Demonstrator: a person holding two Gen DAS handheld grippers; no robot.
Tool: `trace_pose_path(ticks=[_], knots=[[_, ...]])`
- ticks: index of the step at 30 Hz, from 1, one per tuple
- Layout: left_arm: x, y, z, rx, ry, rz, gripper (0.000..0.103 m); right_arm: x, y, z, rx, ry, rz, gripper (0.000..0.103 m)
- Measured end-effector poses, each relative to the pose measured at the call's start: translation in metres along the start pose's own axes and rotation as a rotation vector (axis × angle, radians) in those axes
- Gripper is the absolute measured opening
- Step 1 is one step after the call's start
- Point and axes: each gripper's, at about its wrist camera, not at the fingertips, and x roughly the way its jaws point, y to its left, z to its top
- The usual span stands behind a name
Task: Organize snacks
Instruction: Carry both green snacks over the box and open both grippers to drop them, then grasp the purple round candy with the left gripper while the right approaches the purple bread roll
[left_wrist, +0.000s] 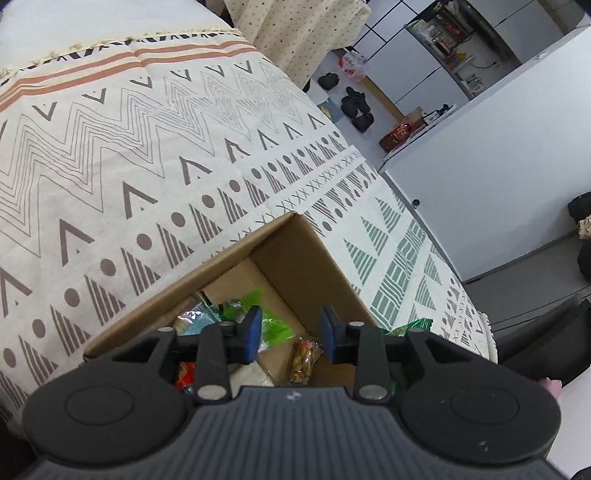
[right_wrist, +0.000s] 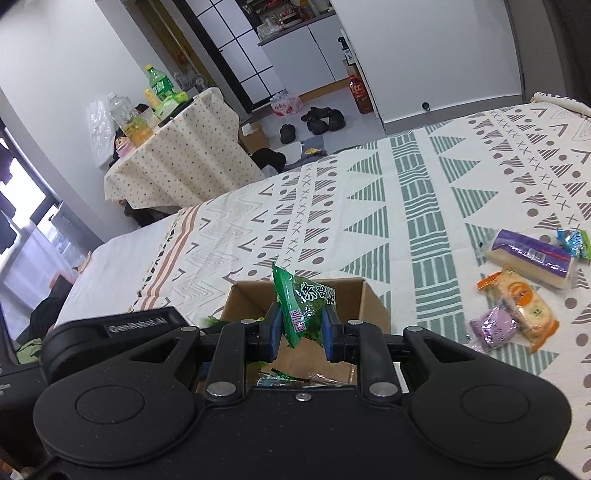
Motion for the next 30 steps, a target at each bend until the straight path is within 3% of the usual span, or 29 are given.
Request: trace_pose_path(ticks=[6,8,14,30], knots=[[-0.006,-0.002,0.000,-0.010,-0.035,0.023,0.074,0.004,0.002,0.005,-0.010,0.006,-0.005,0.032],[-0.007,-0.003,-0.001,-0.023,-0.041,0.029,0.078,0.000,-0.001,0.007,-0.003,-0.001,-0.011,0.040],[-0.008,-0.015,-0.009,-0.008,-0.038,0.024,0.087,-0.020,-0.021,0.007,0.004,-0.028,-0.066,0.060],[-0.016,-0.069,-0.056,0.186,-0.044,0.011,0.096,-0.078,-0.084,0.007,0.032,-0.106,-0.180,0.085]])
